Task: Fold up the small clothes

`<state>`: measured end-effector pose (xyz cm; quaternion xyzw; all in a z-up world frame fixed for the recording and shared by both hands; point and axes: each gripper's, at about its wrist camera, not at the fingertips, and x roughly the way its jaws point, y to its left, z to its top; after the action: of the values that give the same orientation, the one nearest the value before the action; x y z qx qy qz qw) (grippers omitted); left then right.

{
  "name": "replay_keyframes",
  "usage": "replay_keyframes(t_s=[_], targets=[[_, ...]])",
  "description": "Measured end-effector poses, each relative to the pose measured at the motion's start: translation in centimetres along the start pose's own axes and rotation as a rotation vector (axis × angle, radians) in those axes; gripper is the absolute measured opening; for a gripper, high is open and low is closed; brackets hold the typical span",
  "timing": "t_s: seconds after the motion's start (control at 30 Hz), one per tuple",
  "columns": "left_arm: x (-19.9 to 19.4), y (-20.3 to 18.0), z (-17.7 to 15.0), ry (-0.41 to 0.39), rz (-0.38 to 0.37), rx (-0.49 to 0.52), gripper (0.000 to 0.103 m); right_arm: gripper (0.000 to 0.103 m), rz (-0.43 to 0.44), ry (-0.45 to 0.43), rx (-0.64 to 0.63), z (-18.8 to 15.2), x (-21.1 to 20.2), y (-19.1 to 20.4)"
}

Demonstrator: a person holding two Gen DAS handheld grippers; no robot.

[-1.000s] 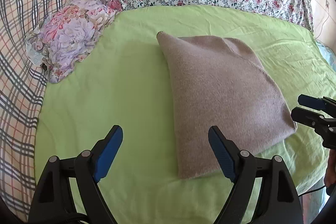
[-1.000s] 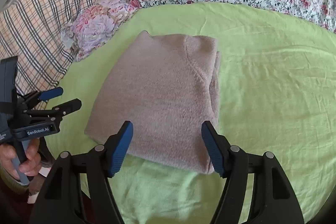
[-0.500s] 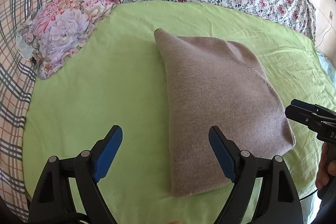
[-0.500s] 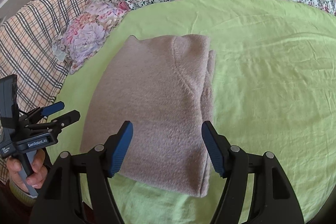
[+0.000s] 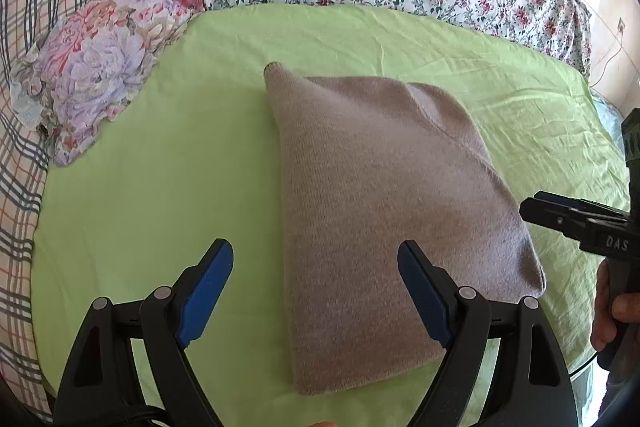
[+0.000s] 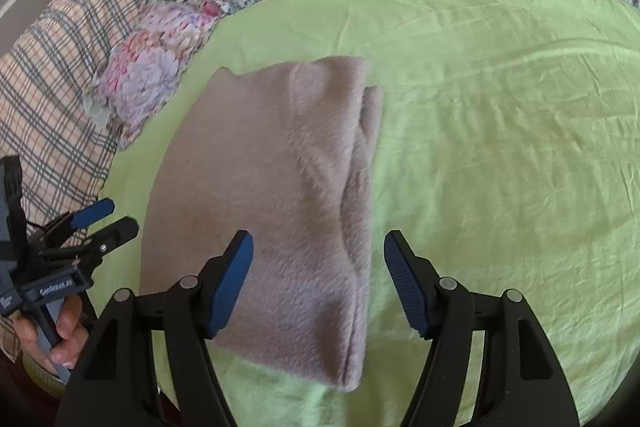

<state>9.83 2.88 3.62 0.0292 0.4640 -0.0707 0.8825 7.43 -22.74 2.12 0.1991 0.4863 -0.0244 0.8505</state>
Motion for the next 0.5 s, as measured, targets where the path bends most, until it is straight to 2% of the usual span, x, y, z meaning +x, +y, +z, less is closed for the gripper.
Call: replay_keyframes(t_s=[0.27,0.5], targets=[[0.1,0.9,1.0,-0.006,-0.005,-0.026,0.085,0.069,0.004,-0.009,0.014,1.6,0.2,-0.4],[-0.6,1.0,0.6,-0.027,-0.026,-0.044,0.085,0.069,0.011,-0.015,-0.025,0.9,-0.9,0.8]])
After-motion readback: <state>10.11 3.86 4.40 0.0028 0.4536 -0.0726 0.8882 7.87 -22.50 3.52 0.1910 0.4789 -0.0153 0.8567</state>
